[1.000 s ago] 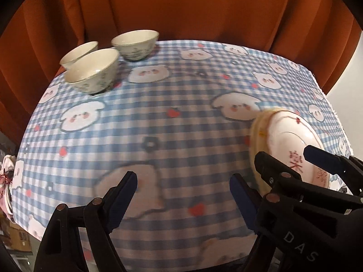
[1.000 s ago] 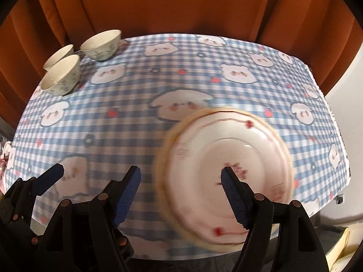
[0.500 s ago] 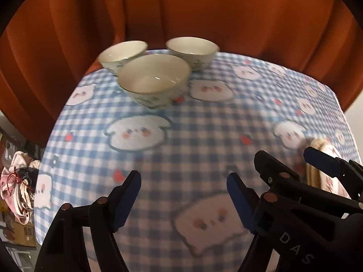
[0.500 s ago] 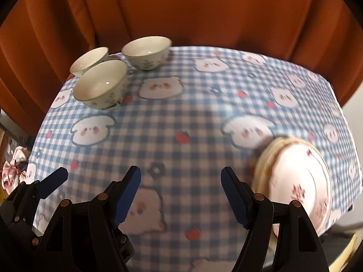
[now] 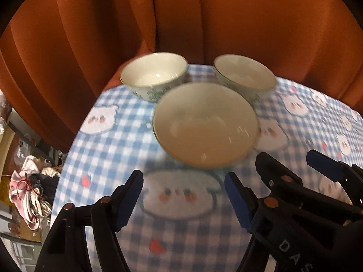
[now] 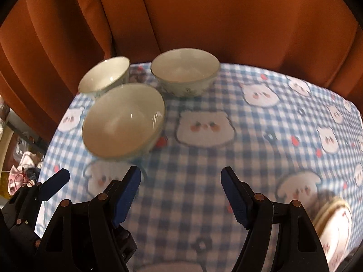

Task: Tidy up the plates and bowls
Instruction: 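Move the right gripper to a floral bowl rim and close on it, then lift the floral bowl with the right gripper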

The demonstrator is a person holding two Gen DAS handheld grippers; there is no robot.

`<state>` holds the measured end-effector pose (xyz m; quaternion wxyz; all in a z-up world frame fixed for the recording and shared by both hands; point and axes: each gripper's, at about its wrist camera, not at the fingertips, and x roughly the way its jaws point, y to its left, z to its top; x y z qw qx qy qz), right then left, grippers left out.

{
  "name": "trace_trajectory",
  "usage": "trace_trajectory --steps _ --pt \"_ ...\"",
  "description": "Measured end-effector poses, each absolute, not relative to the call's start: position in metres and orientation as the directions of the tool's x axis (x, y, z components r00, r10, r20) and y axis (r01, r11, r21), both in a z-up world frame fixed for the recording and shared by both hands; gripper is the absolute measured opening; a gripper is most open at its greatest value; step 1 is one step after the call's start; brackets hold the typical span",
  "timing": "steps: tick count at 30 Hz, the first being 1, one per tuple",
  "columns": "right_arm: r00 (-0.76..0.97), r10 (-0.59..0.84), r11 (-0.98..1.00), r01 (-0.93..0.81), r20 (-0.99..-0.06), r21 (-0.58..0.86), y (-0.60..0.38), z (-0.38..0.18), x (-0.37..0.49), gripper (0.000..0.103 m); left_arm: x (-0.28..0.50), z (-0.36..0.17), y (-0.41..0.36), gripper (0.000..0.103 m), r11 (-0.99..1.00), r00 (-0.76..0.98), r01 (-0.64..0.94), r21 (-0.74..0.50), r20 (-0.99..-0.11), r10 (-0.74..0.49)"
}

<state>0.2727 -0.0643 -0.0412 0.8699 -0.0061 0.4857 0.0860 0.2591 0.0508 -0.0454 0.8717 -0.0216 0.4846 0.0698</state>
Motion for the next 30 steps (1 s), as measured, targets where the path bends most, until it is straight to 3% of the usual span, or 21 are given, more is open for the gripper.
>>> trace_trajectory --steps 2,4,5,21,28,30 --pt "0.523 0.171 0.981 -0.168 -0.835 0.095 -0.061 -0.040 0.286 0.076 0.268 -0.043 0.053 0.078 0.991 0.536 -0.136 -0.006 -0.841 0.069" --pt "0.531 0.194 0.975 -0.196 -0.825 0.104 -0.056 -0.039 0.300 0.076 0.278 -0.040 0.055 0.066 0.989 0.527 -0.149 0.012 -0.845 0.090" --pt "0.524 0.203 0.973 -0.205 -0.827 0.109 -0.055 -0.039 0.306 0.076 0.280 -0.038 0.056 0.065 0.988 0.528 -0.151 0.004 -0.845 0.085" --pt "0.498 0.241 0.962 -0.234 -0.833 0.139 -0.034 -0.056 0.358 0.075 0.323 -0.060 0.075 0.063 0.968 0.504 -0.243 0.054 -0.846 0.174" --pt "0.476 0.248 0.960 -0.240 -0.844 0.147 -0.027 -0.069 0.375 0.048 0.338 -0.075 0.082 0.037 0.963 0.483 -0.262 0.064 -0.855 0.188" --pt "0.463 0.255 0.958 -0.242 -0.849 0.155 -0.026 -0.074 0.378 0.035 0.340 -0.079 0.082 0.030 0.965 0.473 -0.256 0.060 -0.863 0.180"
